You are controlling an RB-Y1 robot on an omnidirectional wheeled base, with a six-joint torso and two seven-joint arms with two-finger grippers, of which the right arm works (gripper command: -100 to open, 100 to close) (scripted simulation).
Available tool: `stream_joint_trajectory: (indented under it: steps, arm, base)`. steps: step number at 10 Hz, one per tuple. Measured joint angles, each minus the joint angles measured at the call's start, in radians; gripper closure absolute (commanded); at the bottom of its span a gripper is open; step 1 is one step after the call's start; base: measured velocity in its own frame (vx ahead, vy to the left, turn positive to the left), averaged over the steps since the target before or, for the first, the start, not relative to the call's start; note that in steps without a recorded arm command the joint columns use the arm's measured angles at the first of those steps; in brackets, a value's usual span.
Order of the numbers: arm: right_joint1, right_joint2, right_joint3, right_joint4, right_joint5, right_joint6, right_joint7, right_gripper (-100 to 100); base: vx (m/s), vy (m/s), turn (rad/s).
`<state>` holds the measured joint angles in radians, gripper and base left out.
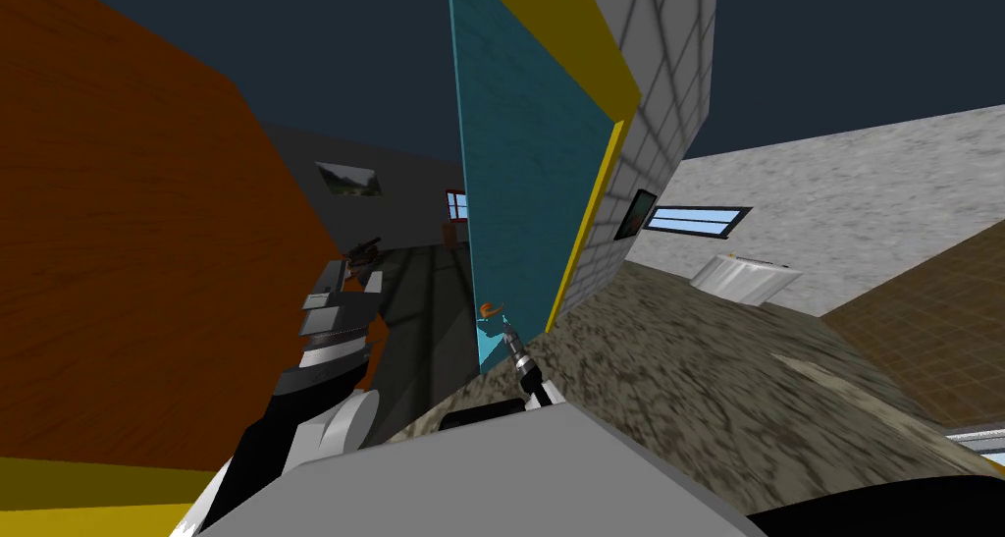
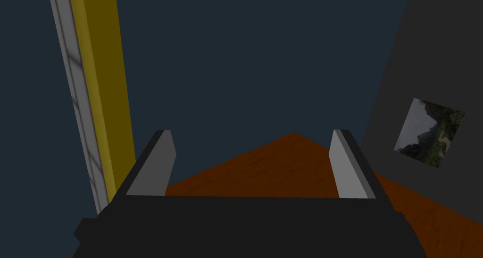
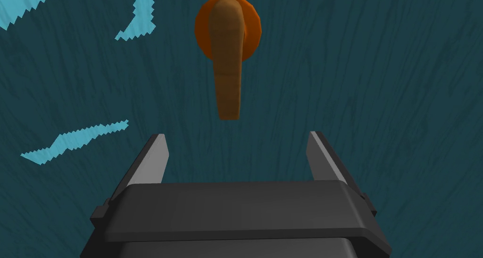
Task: Push the door open
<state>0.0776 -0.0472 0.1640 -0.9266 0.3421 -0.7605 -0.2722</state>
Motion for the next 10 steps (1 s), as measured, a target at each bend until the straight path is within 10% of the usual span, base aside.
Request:
stream_joint_trajectory:
  steps: [6,7,10]
  arm:
    - [-0.022,0.021,-0.012,0.031,-0.016,0.001,0.021,-100]
    - [-0.023,0.022,-0.012,0.031,-0.016,0.001,0.021,100]
    - [-0.027,0.021,-0.013,0.030,-0.016,0.003,0.021,100]
  base:
    - [0.166,0.054,0.024]
    - [-0.012,-0.002,-0.005]
    - [-0.013,-0.004,0.007]
